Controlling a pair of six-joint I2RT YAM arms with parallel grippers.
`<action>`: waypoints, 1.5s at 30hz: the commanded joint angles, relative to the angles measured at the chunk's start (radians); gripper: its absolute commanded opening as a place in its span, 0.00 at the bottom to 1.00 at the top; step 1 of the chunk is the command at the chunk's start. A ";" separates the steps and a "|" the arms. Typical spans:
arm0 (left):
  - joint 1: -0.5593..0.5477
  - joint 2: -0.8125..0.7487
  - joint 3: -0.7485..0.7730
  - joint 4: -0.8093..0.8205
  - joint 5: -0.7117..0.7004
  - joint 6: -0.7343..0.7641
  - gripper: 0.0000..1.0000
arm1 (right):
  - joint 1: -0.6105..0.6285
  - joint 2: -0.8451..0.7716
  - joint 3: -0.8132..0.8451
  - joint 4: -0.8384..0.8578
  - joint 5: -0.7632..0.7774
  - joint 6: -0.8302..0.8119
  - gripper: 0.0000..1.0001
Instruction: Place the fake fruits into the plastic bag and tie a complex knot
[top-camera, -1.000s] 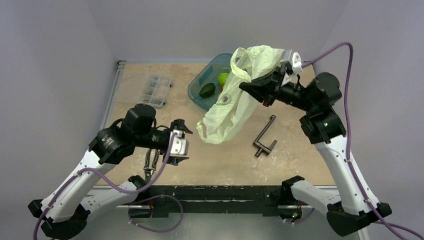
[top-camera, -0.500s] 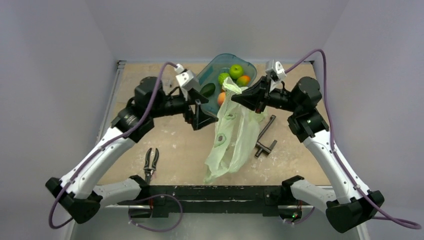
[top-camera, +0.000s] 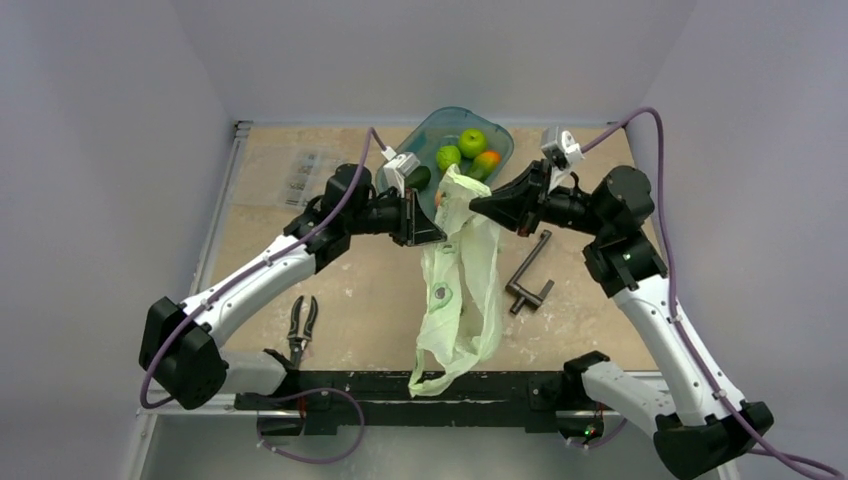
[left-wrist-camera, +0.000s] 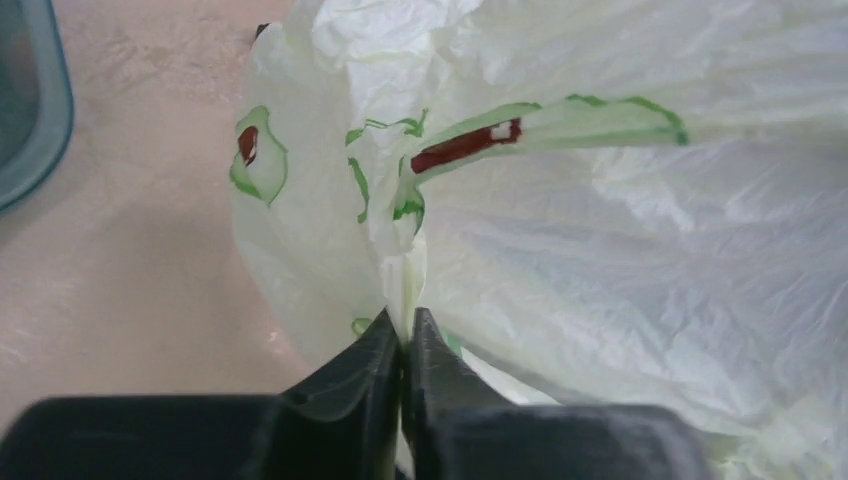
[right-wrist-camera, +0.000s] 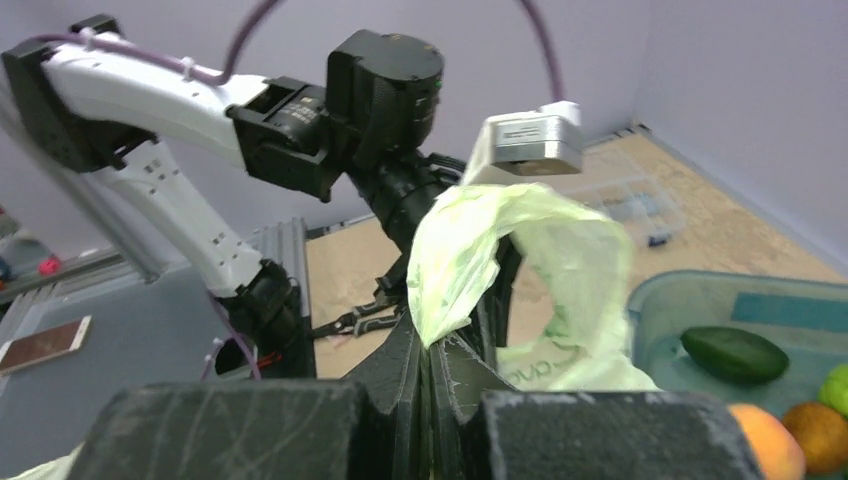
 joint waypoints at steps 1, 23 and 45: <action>0.119 -0.023 -0.059 0.033 0.132 -0.058 0.00 | -0.126 -0.052 0.124 -0.316 0.094 -0.117 0.00; 0.296 0.110 -0.119 0.072 0.229 -0.192 0.00 | -0.302 0.088 0.270 -1.039 0.310 -0.621 0.99; 0.337 0.258 -0.023 -0.027 0.281 -0.087 0.00 | 0.340 0.355 0.102 -0.829 0.534 -1.072 0.67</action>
